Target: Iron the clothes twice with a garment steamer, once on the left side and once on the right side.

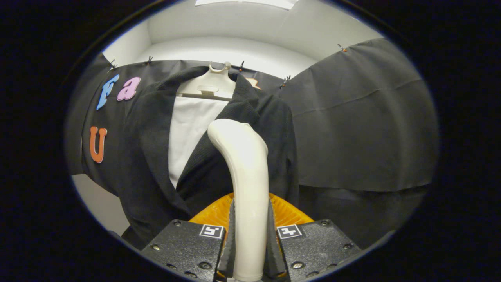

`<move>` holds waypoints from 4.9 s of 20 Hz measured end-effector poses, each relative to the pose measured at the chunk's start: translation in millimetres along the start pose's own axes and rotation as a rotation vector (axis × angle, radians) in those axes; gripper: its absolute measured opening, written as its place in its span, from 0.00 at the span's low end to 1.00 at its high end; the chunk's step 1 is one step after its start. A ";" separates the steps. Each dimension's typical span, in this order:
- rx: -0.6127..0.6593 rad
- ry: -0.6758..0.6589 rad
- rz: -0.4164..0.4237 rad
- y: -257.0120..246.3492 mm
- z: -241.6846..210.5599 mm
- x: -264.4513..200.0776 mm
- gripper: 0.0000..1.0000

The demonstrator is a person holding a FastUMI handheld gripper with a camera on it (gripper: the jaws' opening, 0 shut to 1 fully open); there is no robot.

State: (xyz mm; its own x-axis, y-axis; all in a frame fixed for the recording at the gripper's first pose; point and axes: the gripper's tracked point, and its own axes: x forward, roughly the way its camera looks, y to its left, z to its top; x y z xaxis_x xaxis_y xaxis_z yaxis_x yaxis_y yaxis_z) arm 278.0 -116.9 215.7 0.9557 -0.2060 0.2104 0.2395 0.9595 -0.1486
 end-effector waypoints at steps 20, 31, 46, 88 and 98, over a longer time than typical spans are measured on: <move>0.029 0.209 -0.063 7.8 -95.1 -44.3 0.37; 0.029 0.314 -0.068 11.0 -142.6 -50.6 0.36; 0.006 0.456 -0.021 13.8 -238.0 -66.5 0.37; -0.002 0.392 0.003 76.3 -182.4 -359.0 0.37; 0.005 0.229 0.122 80.6 -103.1 -427.9 0.37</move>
State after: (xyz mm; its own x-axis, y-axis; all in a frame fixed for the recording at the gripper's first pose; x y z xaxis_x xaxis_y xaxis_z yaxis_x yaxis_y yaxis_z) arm -94.0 28.7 14.1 0.9915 -0.1261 -0.0335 0.1195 0.9807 -0.1545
